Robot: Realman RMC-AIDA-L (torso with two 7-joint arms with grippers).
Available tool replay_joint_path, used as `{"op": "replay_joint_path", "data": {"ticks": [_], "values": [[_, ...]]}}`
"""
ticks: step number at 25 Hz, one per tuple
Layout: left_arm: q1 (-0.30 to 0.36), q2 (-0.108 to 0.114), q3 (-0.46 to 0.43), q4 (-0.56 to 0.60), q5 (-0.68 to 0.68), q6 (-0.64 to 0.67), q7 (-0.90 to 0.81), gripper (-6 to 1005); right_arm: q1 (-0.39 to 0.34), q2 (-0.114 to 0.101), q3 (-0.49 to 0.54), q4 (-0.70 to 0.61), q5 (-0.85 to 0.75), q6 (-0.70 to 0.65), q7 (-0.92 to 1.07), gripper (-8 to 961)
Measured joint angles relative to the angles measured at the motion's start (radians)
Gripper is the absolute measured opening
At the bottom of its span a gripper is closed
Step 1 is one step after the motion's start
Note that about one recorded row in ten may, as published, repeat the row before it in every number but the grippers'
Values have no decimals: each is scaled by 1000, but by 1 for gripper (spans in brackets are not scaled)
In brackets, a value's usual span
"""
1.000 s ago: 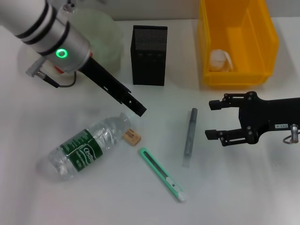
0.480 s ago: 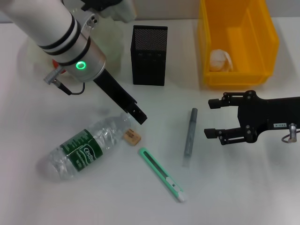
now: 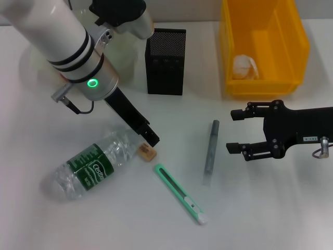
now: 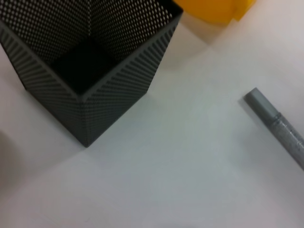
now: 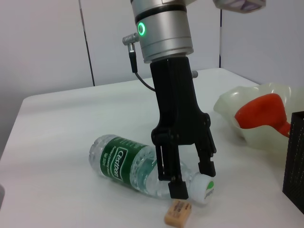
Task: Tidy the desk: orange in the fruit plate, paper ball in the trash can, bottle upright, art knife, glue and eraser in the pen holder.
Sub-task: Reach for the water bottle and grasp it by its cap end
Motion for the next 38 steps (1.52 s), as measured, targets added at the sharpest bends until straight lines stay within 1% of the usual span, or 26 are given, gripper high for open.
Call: {"op": "replay_joint_path", "data": {"ticks": [4,6,9,11,13,23,25,29,30,38], "values": [[0,0,5,-3,0,-3,0,773,0,0,0,0,0,0,-2,789],[0,0,37,-5,1,-21,-1,769,0,1,0,0,0,0,-2,789],[0,0,37,-5,1,-21,-1,762,0,1,0,0,0,0,-2,789],[0,0,65,-13,2,-37,-2,758,0,2,0,0,0,0,-2,789],[0,0,72,-14,2,-40,0,754,0,2,0,0,0,0,-2,789],[1,0,75,-34,2,-53,21,732,-1,2,2,0,0,0,-2,789],[0,0,76,-38,2,-54,22,509,-2,2,2,0,0,0,-2,789],[-1,0,78,-40,2,-56,22,452,-3,2,2,0,0,0,-2,789],[1,0,95,-40,2,-73,26,438,-4,2,3,0,0,0,-2,789],[3,0,96,-34,4,-71,49,439,-6,3,6,0,0,-6,-2,788]]}}
